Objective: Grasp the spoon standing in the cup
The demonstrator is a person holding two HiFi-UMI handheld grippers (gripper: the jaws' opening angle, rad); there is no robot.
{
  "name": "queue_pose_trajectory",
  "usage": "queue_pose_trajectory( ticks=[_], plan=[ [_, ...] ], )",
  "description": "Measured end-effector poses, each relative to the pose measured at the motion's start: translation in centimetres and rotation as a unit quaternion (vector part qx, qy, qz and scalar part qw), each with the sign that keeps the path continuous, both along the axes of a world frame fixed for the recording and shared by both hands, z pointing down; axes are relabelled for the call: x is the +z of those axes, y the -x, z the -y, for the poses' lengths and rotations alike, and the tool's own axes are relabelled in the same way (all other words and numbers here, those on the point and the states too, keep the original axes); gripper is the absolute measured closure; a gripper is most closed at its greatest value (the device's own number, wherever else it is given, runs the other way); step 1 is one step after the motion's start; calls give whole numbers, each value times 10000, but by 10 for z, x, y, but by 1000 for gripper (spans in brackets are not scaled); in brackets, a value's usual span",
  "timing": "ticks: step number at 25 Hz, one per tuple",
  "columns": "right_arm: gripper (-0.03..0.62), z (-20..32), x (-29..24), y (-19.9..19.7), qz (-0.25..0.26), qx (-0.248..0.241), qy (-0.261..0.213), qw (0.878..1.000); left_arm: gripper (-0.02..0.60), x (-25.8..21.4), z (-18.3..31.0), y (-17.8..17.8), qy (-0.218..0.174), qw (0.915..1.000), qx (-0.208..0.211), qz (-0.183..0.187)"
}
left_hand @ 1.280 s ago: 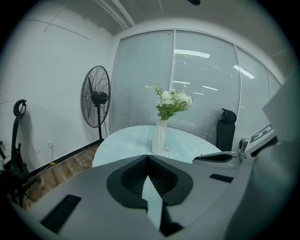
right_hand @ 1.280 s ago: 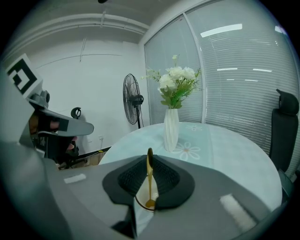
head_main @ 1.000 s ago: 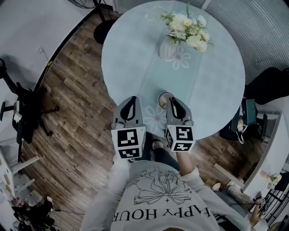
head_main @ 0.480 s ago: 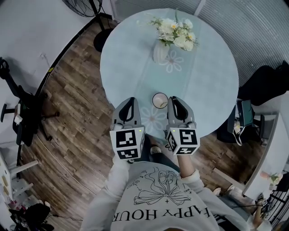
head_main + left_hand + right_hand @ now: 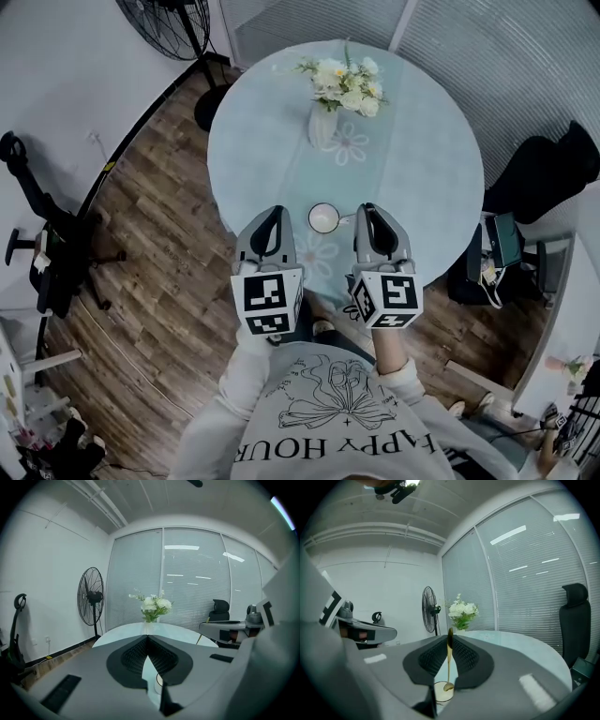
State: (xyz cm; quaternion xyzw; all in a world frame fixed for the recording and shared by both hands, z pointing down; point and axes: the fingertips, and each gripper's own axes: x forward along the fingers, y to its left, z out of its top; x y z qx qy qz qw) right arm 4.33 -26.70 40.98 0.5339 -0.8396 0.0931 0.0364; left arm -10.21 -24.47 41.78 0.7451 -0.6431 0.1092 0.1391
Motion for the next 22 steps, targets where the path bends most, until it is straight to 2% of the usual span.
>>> queue_pose_trajectory(
  ticks=[12, 22],
  plan=[
    [556, -11, -33, -42, 63, 492, -350, 9982, 575, -35, 2, -44, -378, 9980, 500, -37],
    [556, -18, -45, -77, 25, 846, -462, 9953, 575, -52, 3, -82, -565, 9947, 851, -95]
  ],
)
